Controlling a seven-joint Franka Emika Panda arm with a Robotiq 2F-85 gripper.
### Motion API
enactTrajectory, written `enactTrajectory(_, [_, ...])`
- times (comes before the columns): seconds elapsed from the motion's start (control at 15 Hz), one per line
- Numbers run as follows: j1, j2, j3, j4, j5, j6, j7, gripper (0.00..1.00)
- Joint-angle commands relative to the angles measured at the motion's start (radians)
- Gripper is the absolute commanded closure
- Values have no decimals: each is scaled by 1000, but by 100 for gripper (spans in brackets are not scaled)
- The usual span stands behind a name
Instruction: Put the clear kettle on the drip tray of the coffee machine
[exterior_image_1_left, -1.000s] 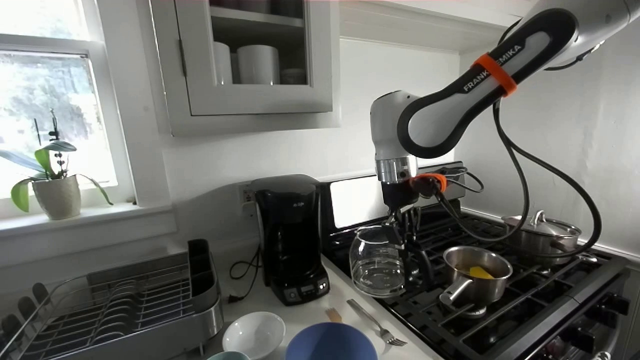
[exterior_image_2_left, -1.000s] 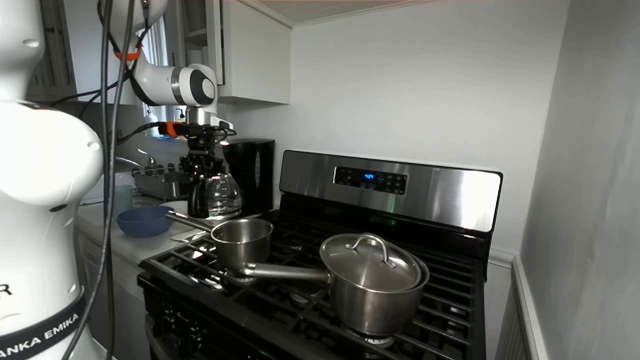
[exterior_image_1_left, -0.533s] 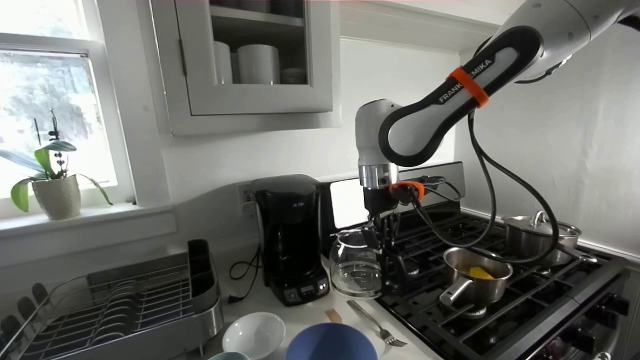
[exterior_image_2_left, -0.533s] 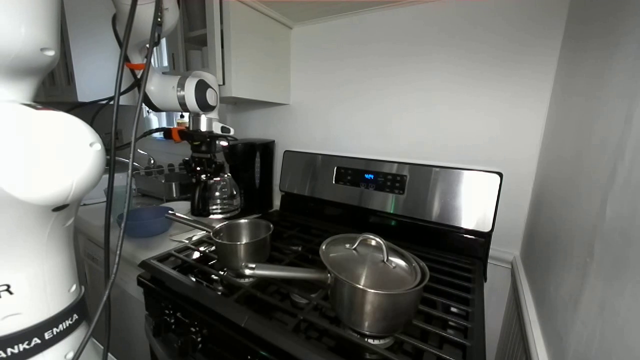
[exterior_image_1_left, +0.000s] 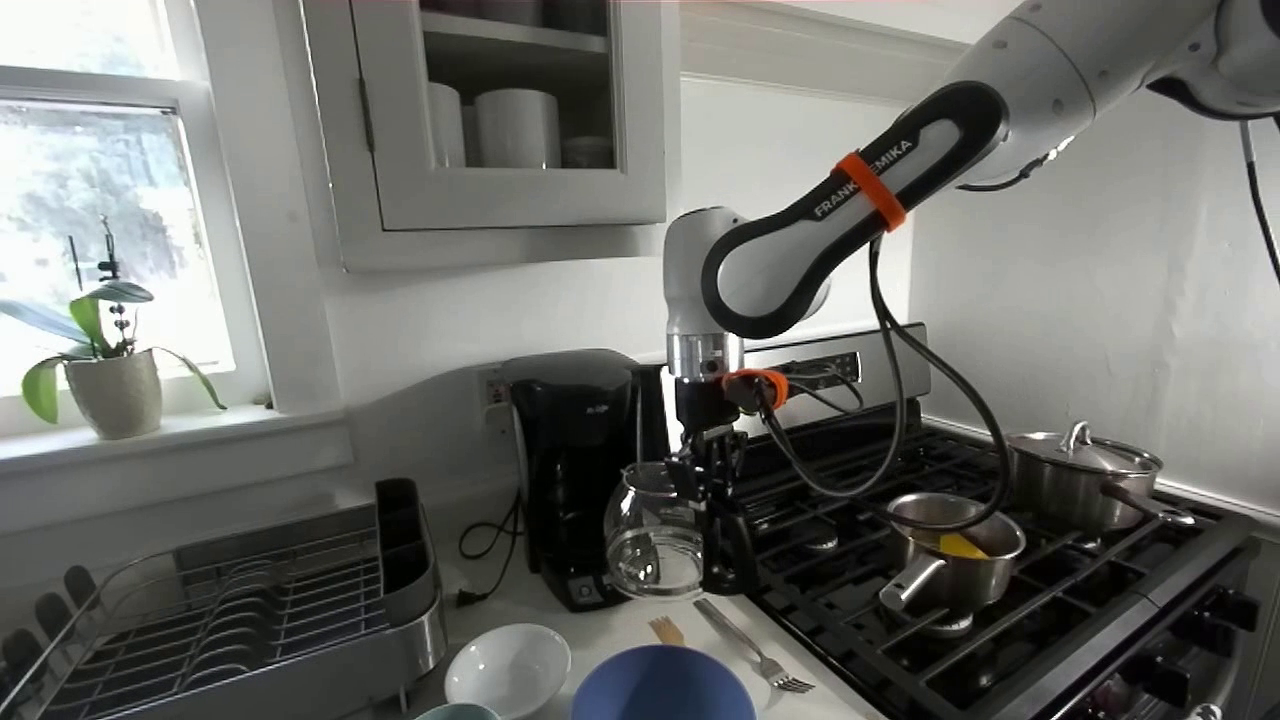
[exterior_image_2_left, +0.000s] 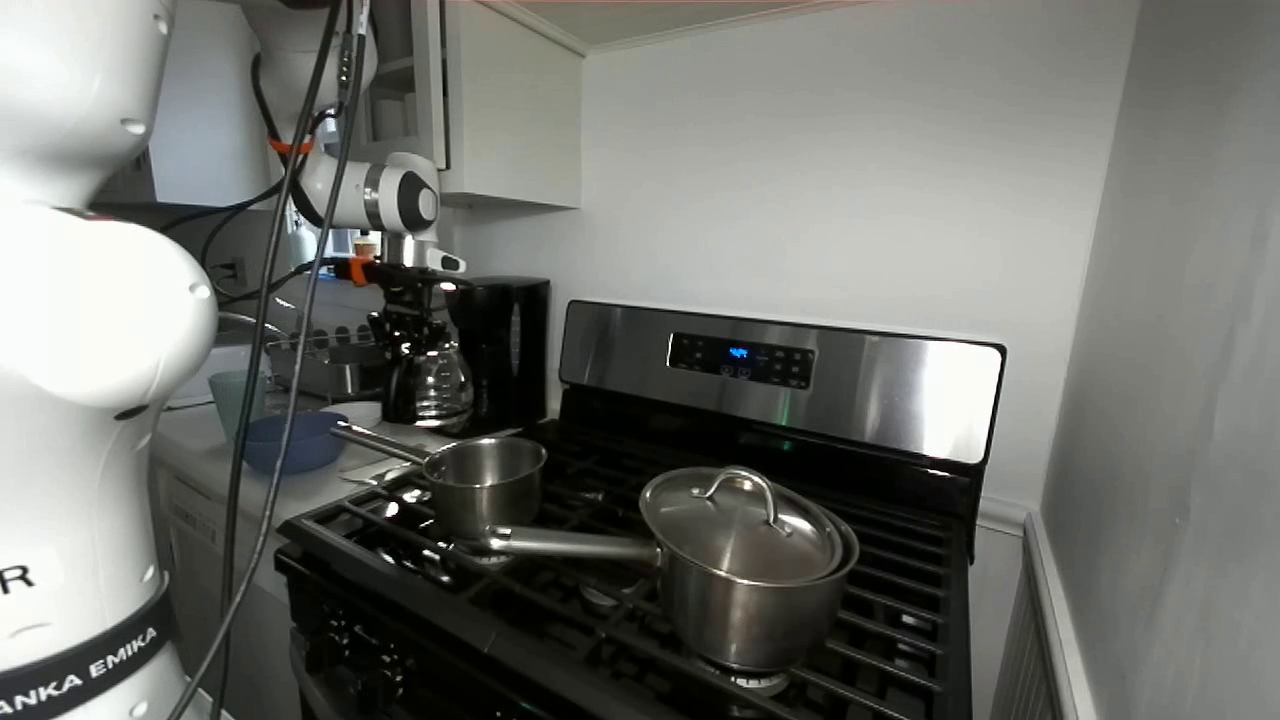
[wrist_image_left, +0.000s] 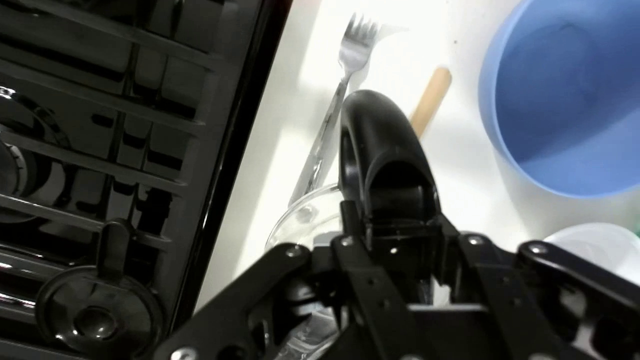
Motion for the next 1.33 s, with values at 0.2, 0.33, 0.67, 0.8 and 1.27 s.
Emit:
enactTrajectory(0.2, [16,109,-29,176,49,-37,19,92])
enactTrajectory(0.33, [20,138,-35,220,55,-45,29,92])
enactTrajectory(0.67, [65,190,-57,293,25,-43,108,92])
enactTrajectory(0.8, [81,206,-67,318,19,-47,134,92])
enactTrajectory(1.27, [126,238,-116,368,-22,-49,235,92])
